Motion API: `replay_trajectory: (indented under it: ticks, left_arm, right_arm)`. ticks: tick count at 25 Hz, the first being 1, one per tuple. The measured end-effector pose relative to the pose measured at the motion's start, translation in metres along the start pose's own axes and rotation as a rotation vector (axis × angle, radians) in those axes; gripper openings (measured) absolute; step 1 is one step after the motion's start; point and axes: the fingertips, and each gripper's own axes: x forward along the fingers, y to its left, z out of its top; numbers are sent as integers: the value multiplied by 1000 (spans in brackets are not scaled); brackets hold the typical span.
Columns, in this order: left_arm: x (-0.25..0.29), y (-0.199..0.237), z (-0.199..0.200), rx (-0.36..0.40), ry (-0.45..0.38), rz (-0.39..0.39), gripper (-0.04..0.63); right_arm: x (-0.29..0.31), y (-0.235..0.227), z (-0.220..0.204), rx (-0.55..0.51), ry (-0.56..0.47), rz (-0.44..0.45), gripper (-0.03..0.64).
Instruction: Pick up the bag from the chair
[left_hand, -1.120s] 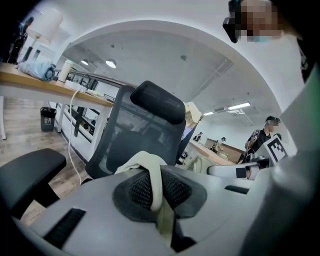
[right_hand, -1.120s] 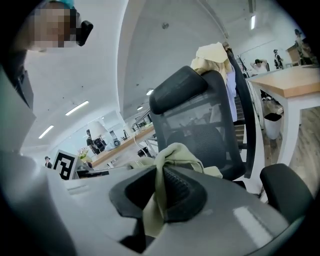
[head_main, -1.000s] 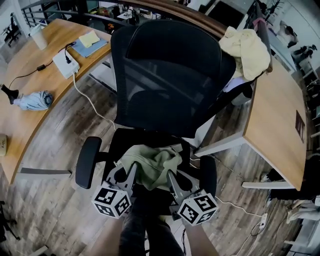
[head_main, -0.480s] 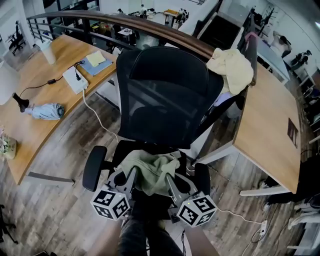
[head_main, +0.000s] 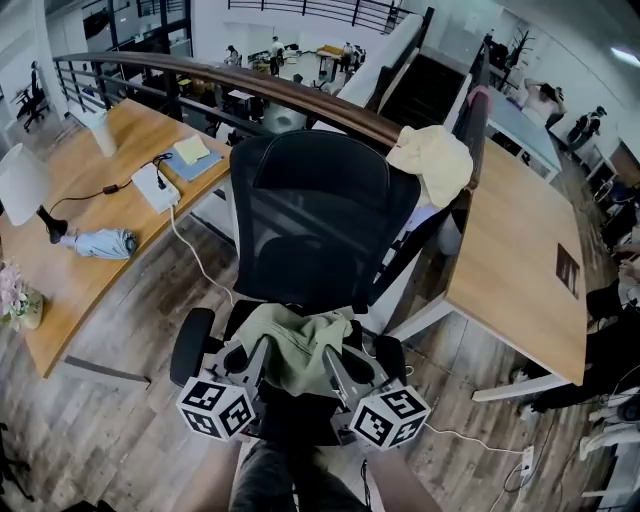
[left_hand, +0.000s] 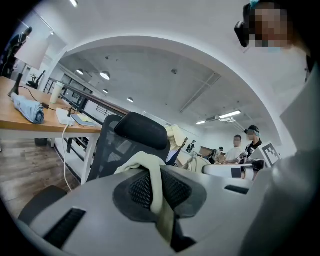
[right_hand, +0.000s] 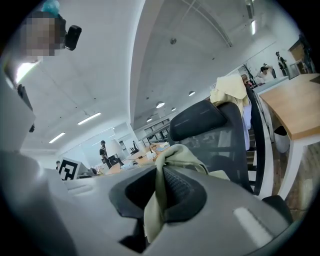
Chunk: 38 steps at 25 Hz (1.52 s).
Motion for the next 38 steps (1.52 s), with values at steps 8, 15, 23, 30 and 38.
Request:
replay_trajectory:
  ticks: [8, 15, 23, 30, 38]
  left_arm:
    - [-12, -22, 29, 21, -31, -25, 11]
    - [-21, -35, 49, 47, -54, -38, 11]
    - [-28, -44, 67, 64, -75, -36, 11]
    - [-33, -54, 87, 101, -96, -53, 11]
    - [-40, -60, 105, 127, -121, -67, 11]
  right_arm:
    - [-12, 15, 32, -17, -42, 17, 40]
    - [-22, 29, 51, -33, -77, 42, 40]
    - [-28, 39, 70, -42, -106, 55, 40]
    - [-37, 45, 92, -51, -146, 55, 40]
    - [-45, 52, 111, -59, -186, 64, 40]
